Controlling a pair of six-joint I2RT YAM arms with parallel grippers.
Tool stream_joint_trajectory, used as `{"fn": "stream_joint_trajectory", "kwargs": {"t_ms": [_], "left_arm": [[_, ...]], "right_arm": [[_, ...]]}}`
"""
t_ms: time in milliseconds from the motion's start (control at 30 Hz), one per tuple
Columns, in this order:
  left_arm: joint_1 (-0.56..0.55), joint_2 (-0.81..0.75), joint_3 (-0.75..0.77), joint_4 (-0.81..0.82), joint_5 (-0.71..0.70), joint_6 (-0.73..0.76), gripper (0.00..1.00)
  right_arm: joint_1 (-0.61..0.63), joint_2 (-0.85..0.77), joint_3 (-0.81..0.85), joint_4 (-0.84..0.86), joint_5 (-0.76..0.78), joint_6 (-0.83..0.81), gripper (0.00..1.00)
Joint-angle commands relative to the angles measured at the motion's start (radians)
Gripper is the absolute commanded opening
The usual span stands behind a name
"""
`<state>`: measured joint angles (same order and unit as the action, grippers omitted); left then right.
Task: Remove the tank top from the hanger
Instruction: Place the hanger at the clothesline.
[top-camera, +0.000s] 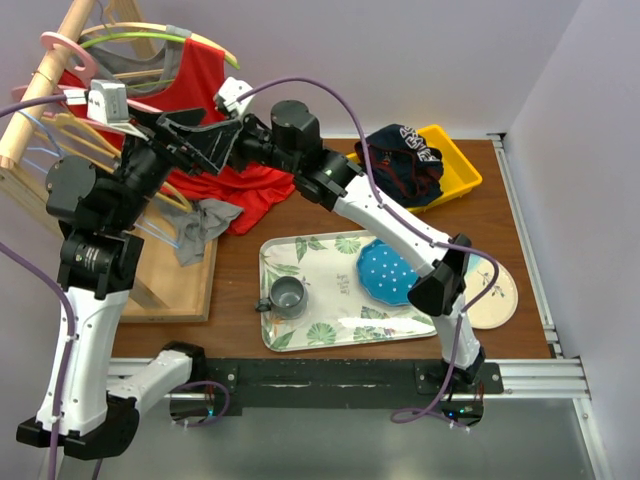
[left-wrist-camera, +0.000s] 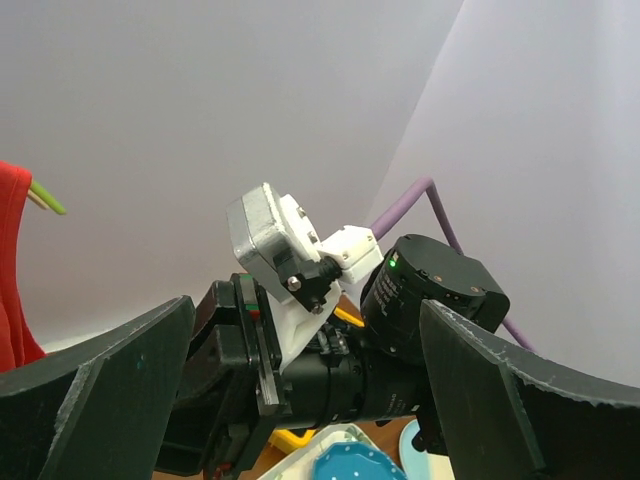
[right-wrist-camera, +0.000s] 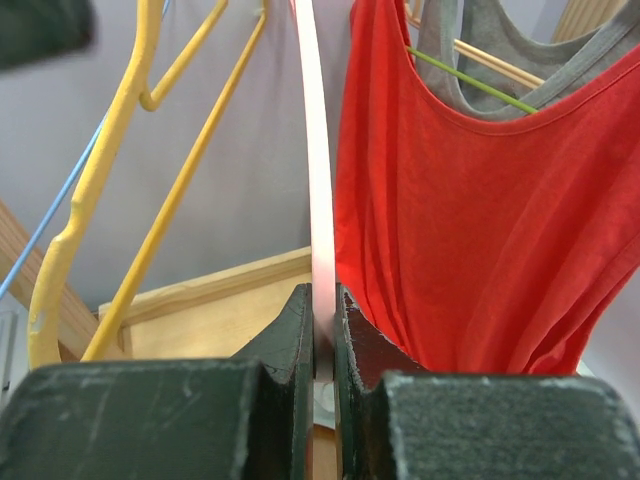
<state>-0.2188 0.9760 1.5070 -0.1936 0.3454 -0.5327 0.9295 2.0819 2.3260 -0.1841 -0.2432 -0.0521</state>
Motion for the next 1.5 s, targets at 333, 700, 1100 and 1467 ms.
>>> {"fn": "stream_joint_trajectory", "kwargs": {"t_ms": [333, 700, 1100, 1467], "left_arm": [[-0.002, 0.038, 0.070, -0.059, -0.082, 0.092, 1.00], [-0.002, 0.062, 0.088, -0.075, -0.149, 0.143, 1.00], [-0.002, 0.217, 0.173, -0.101, -0.505, 0.261, 1.00], [-0.007, 0.406, 0.243, 0.031, -0.718, 0.204, 0.93]], "right_arm": [[0.008, 0.067, 0.110, -0.003, 0.056, 0.027, 0.00], [0.032, 0.035, 0.081, -0.031, 0.180, 0.041, 0.36], [0.032, -0.408, -0.411, -0.052, 0.271, 0.161, 0.91], [0.032, -0.761, -0.734, -0.100, 0.289, 0.159, 0.94]]}}
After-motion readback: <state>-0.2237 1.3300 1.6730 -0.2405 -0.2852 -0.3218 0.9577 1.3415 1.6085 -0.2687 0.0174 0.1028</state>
